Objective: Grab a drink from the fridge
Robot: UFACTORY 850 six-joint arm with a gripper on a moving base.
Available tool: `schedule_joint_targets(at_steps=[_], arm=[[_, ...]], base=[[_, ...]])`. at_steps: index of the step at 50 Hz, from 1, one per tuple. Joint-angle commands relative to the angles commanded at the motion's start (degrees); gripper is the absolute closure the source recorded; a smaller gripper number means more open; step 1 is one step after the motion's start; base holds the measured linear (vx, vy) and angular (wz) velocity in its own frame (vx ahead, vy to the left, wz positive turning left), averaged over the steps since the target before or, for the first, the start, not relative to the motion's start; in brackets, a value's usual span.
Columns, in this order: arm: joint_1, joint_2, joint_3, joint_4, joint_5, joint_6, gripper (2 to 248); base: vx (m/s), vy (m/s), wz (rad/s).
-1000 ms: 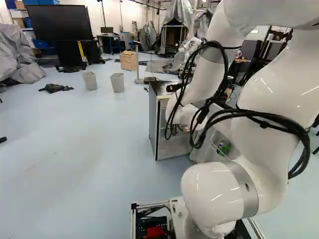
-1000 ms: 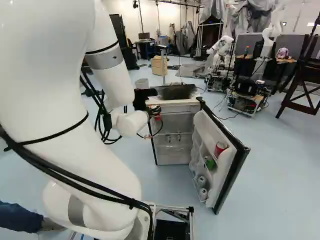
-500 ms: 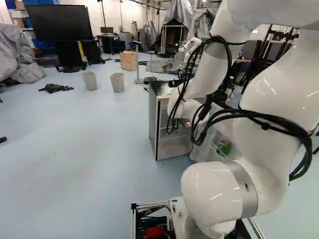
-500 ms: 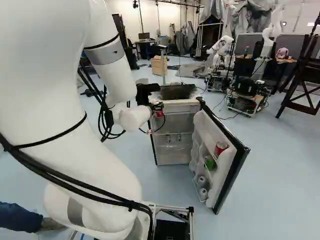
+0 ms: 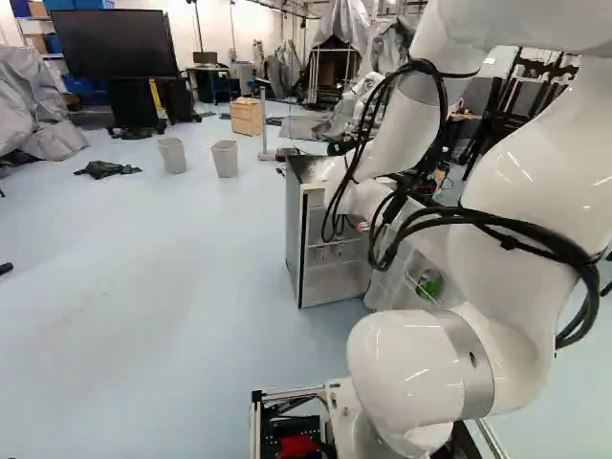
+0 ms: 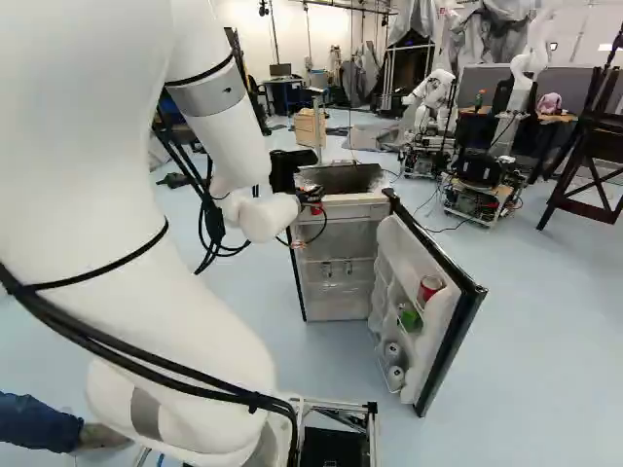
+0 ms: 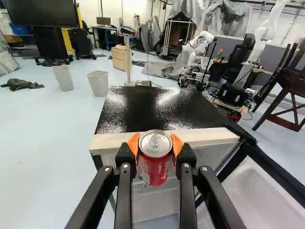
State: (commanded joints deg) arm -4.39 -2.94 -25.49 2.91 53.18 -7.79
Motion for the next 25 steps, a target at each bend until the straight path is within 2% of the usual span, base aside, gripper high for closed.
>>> schedule_joint_targets(at_steps=[25], arm=[[-0.7,-0.7,-4.3,0.0,-4.5,0.0,157]], base=[[0.0,0.0,0.0]])
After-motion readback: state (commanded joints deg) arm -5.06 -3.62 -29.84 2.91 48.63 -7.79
